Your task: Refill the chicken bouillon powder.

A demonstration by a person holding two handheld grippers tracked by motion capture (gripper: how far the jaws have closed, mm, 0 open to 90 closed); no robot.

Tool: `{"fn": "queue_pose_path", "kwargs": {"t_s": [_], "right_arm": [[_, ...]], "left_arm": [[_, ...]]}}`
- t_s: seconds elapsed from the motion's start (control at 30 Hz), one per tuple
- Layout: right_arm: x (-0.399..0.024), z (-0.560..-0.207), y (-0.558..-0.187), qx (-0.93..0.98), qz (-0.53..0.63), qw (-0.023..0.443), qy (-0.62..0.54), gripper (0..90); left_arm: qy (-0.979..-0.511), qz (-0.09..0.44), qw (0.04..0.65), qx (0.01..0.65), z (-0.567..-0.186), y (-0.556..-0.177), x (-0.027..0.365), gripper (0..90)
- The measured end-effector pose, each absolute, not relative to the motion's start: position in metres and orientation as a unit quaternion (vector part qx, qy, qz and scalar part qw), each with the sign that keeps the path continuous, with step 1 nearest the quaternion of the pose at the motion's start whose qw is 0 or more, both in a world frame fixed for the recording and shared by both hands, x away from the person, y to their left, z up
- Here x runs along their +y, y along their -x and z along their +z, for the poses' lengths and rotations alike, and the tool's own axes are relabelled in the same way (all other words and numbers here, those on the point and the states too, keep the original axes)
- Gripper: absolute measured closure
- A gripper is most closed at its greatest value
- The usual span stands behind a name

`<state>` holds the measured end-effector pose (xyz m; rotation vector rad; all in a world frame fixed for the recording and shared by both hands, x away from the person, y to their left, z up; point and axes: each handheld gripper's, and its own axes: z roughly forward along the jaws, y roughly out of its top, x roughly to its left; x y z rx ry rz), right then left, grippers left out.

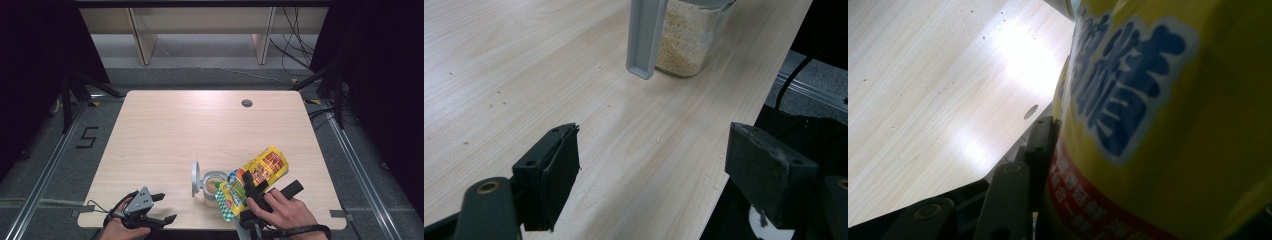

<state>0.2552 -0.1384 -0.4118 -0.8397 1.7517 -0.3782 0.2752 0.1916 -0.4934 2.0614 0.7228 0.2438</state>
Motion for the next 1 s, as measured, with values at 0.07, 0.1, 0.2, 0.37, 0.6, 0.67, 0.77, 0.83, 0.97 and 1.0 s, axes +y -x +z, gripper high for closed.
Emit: {"fn": "queue_pose_path", "kwargs": {"t_s": [0.07, 0.1, 0.2, 0.37, 0.6, 0.67, 0.77, 0.83, 0.97, 1.0], "right_arm": [[-0.1388, -0.4116, -0.2555, 0.741, -0.159, 0.549, 0.353, 65.8], [-0.1388, -0.4114, -0.2555, 0.74, -0.159, 0.549, 0.353, 65.8], [-0.1385, -0.4111, -0.2553, 0.74, -0.159, 0.55, 0.353, 65.9], [-0.1407, -0.4135, -0.2538, 0.749, -0.138, 0.559, 0.327, 65.9], [-0.1402, -0.4127, -0.2545, 0.741, -0.149, 0.56, 0.34, 65.9], [-0.1403, -0.413, -0.2546, 0.744, -0.149, 0.557, 0.338, 65.9], [-0.1409, -0.414, -0.2563, 0.741, -0.151, 0.558, 0.341, 66.1], [-0.1417, -0.4156, -0.2573, 0.747, -0.152, 0.553, 0.337, 66.0], [-0.1395, -0.4107, -0.2561, 0.736, -0.154, 0.557, 0.353, 66.3], [-0.1394, -0.4102, -0.2565, 0.738, -0.155, 0.553, 0.353, 66.3]], "left_arm": [[-0.835, 0.102, 0.454, 0.293, -0.4937, -0.2751, 0.1915, 21.0], [-0.835, 0.105, 0.454, 0.293, -0.494, -0.2753, 0.1916, 21.0], [-0.836, 0.103, 0.452, 0.292, -0.4936, -0.2753, 0.1917, 21.0], [-0.836, 0.106, 0.453, 0.291, -0.4941, -0.2754, 0.1915, 21.0], [-0.836, 0.106, 0.454, 0.291, -0.4941, -0.2754, 0.1915, 21.0], [-0.835, 0.105, 0.454, 0.293, -0.4941, -0.2752, 0.1914, 21.0], [-0.836, 0.105, 0.454, 0.291, -0.4943, -0.2753, 0.1913, 21.1], [-0.838, 0.106, 0.451, 0.288, -0.4937, -0.2755, 0.192, 21.1], [-0.836, 0.105, 0.453, 0.29, -0.4942, -0.2755, 0.1915, 21.3], [-0.836, 0.105, 0.454, 0.29, -0.4943, -0.2753, 0.1914, 21.3]]}}
